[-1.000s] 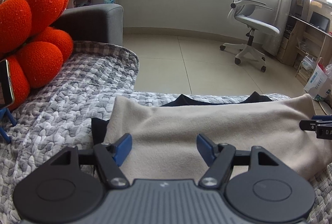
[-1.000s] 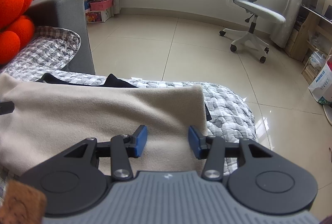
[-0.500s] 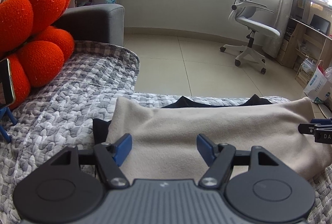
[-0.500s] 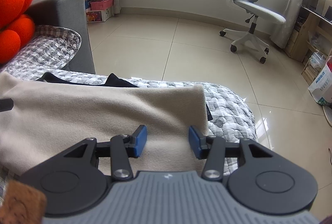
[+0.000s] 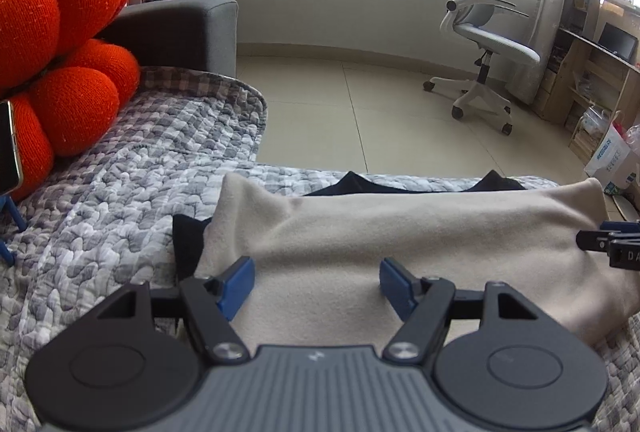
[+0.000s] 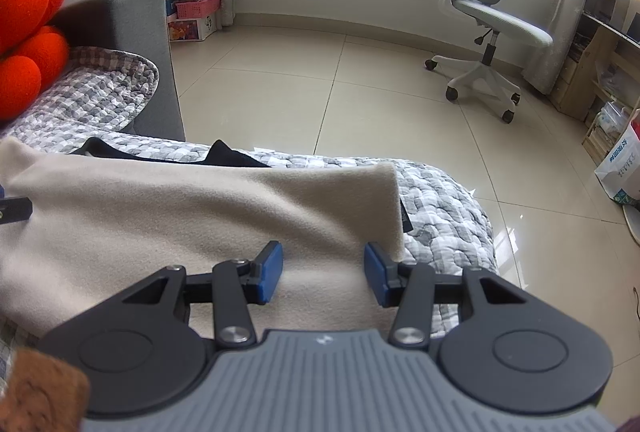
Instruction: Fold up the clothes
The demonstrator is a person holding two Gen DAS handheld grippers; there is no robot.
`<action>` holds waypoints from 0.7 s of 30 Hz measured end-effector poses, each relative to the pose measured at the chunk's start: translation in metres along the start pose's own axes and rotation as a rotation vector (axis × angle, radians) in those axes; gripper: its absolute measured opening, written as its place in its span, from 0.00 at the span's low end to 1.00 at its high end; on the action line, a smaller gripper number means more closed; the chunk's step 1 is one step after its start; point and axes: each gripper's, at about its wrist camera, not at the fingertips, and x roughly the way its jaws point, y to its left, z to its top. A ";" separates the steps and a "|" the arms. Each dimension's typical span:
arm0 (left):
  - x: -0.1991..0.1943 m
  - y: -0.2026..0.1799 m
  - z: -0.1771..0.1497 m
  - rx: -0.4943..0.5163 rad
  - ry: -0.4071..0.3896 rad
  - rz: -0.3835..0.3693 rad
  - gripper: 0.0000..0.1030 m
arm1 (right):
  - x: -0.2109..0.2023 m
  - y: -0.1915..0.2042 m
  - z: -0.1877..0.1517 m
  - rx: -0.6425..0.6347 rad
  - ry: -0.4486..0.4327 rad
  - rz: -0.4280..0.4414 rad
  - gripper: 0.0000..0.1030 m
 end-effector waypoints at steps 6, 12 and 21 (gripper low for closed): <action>-0.006 -0.004 0.003 0.016 -0.022 0.000 0.69 | 0.000 0.001 0.000 -0.002 0.001 0.001 0.48; 0.004 -0.004 -0.003 0.040 0.014 0.011 0.69 | 0.000 0.001 0.000 -0.004 0.002 0.003 0.48; -0.004 -0.006 0.000 0.010 -0.019 -0.029 0.70 | -0.009 0.006 0.004 -0.004 -0.037 0.064 0.49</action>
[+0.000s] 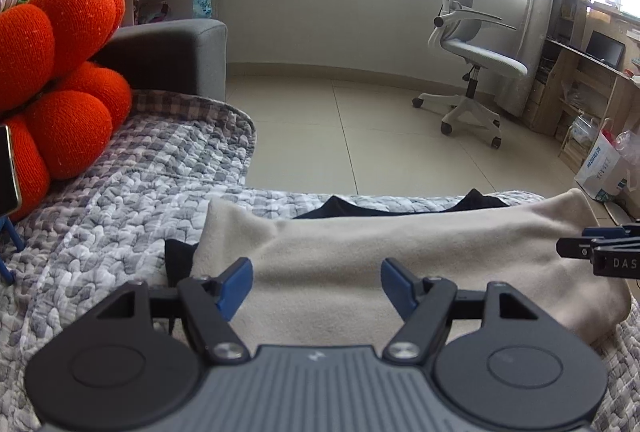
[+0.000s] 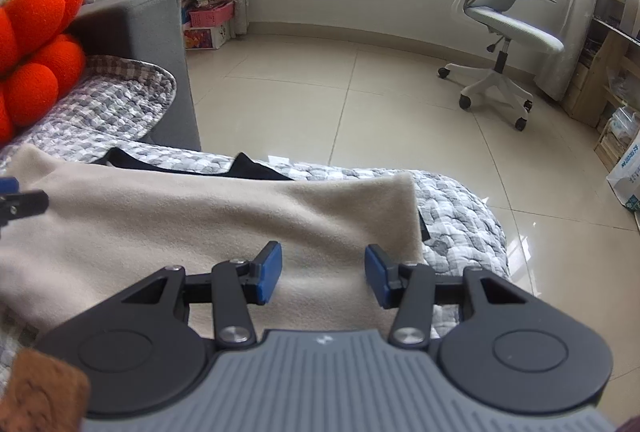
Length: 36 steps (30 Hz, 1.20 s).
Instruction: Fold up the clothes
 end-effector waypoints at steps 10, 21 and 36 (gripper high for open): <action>-0.002 -0.001 0.000 0.004 0.001 0.011 0.70 | -0.001 0.023 -0.002 -0.082 0.020 0.118 0.49; -0.009 -0.009 0.002 0.007 -0.023 -0.028 0.70 | -0.003 0.025 -0.001 -0.074 0.014 0.148 0.49; 0.006 -0.006 -0.007 0.034 0.041 0.022 0.70 | 0.000 0.026 -0.003 -0.087 0.031 0.120 0.49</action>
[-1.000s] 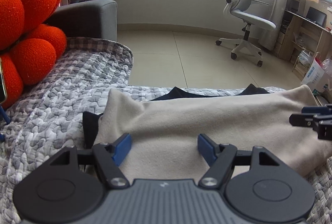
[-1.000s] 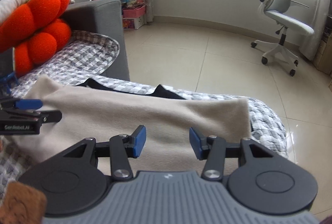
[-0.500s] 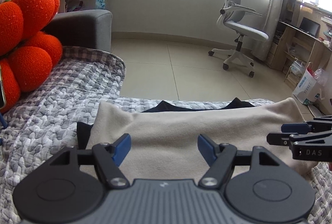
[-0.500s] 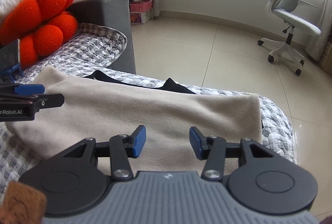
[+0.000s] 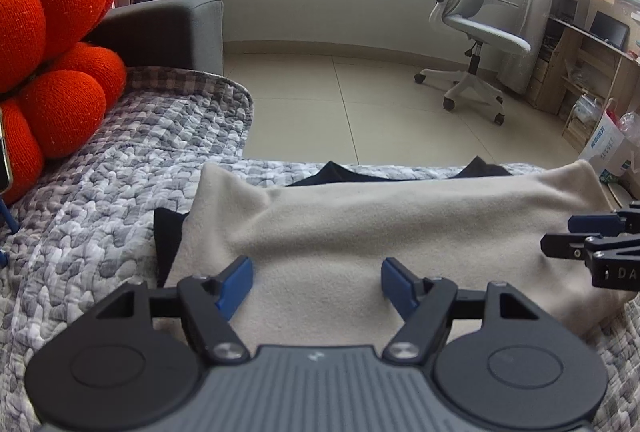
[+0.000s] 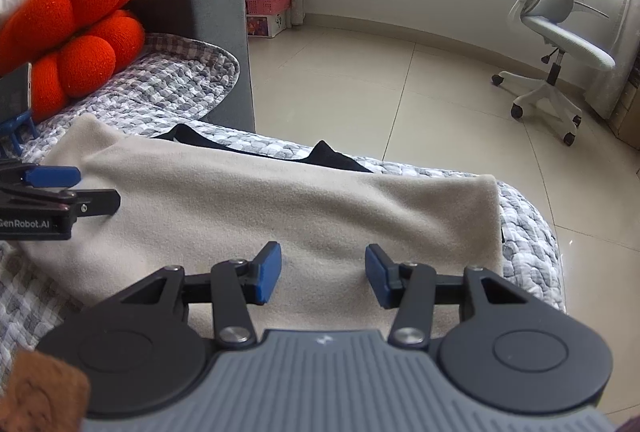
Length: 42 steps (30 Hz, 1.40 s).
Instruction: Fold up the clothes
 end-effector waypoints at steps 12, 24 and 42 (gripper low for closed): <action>0.000 -0.003 -0.001 0.017 0.004 0.007 0.71 | 0.000 0.001 0.001 -0.001 -0.001 -0.002 0.49; 0.000 -0.003 -0.002 0.027 -0.006 0.004 0.73 | 0.001 0.006 -0.001 -0.013 0.008 0.031 0.49; -0.012 0.039 0.003 -0.106 -0.054 -0.039 0.62 | -0.016 -0.070 -0.010 0.234 0.023 0.006 0.39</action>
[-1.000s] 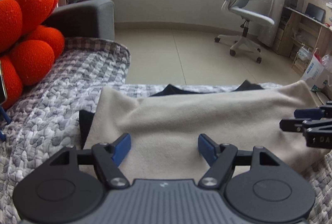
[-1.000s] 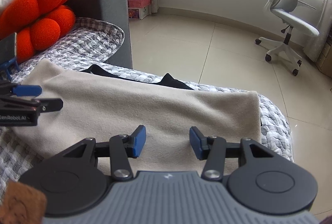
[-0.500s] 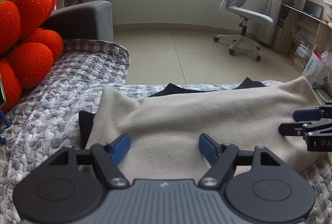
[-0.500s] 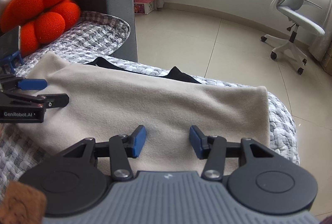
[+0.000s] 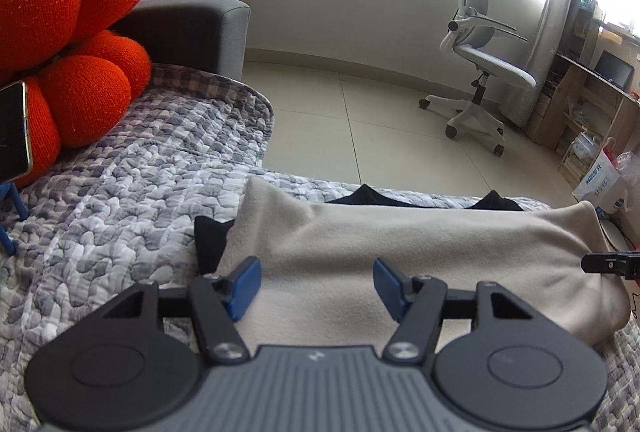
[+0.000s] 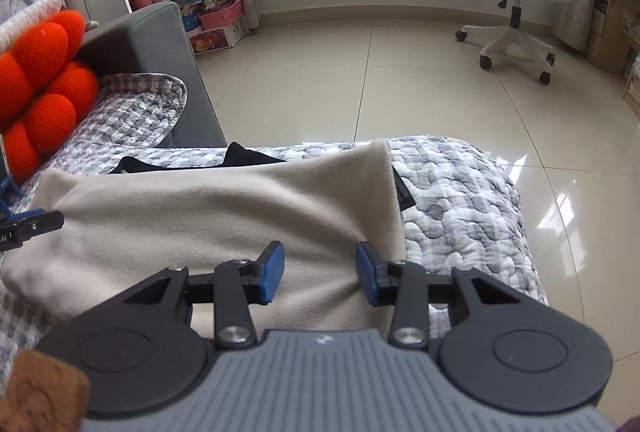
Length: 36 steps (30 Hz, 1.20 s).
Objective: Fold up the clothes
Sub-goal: 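Move the right gripper to the garment's end and pinch it closed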
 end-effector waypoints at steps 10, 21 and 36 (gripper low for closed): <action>-0.002 -0.008 0.002 0.013 -0.033 0.007 0.65 | -0.001 -0.006 -0.001 0.030 0.017 -0.160 0.54; -0.005 -0.021 0.002 0.021 -0.069 -0.018 0.69 | -0.013 0.049 0.007 -0.136 -0.149 -0.017 0.54; 0.008 -0.023 -0.003 0.048 -0.005 0.024 0.72 | 0.019 0.097 -0.011 -0.330 -0.017 0.060 0.56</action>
